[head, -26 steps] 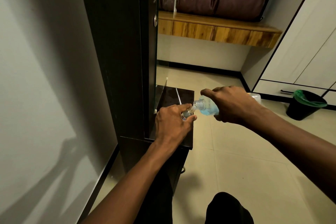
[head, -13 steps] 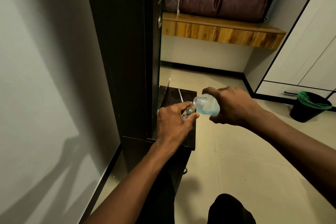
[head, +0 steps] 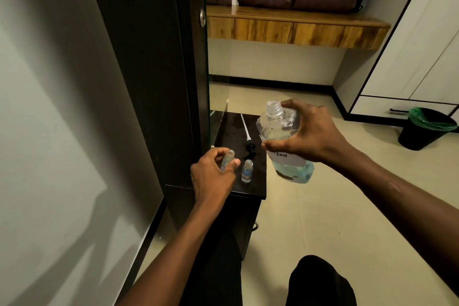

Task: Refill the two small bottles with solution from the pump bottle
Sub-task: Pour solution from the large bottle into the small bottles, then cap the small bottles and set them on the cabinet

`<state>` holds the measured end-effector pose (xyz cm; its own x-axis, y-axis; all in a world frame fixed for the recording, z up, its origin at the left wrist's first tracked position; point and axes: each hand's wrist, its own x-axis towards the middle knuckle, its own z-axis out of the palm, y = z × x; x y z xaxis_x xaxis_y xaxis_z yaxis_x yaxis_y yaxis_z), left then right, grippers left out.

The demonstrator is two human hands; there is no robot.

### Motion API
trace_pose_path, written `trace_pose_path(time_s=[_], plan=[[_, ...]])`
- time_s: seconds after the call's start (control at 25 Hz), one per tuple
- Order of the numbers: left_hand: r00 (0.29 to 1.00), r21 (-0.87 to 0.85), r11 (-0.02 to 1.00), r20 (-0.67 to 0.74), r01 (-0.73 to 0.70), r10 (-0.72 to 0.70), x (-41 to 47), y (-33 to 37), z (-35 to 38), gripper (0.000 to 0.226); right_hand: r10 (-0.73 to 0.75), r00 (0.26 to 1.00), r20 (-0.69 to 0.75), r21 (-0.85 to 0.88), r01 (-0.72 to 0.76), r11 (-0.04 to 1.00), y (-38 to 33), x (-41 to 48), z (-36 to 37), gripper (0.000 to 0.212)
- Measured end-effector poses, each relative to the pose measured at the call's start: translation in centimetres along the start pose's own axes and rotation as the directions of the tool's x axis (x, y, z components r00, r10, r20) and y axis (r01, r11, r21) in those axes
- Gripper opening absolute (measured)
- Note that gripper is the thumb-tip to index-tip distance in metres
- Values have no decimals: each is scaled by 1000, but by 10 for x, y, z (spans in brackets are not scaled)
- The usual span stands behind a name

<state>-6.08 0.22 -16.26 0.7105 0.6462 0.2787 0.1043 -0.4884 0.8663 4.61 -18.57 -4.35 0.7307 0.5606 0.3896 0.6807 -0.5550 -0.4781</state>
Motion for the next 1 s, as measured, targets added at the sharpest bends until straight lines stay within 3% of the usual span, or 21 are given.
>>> trace_pose_path(time_s=[0.36,0.76,0.88,1.0], plan=[[991,-6,997,107,78,-77,1,-30,24,34,-15,999,-48,37,17,999,16,4,8,101],[990,-46,996,123,82,-76,1,-38,30,45,27,998,-57,77,-23,997,25,5,10,92],[983,-52,991,146,120,-111,-2,-38,27,55,24,998,-66,10,-23,1000,27,4,9,92],[993,-4,998,98,68,-67,-4,-24,16,58,-1,996,-94,-121,-10,993,30,6,3,98]])
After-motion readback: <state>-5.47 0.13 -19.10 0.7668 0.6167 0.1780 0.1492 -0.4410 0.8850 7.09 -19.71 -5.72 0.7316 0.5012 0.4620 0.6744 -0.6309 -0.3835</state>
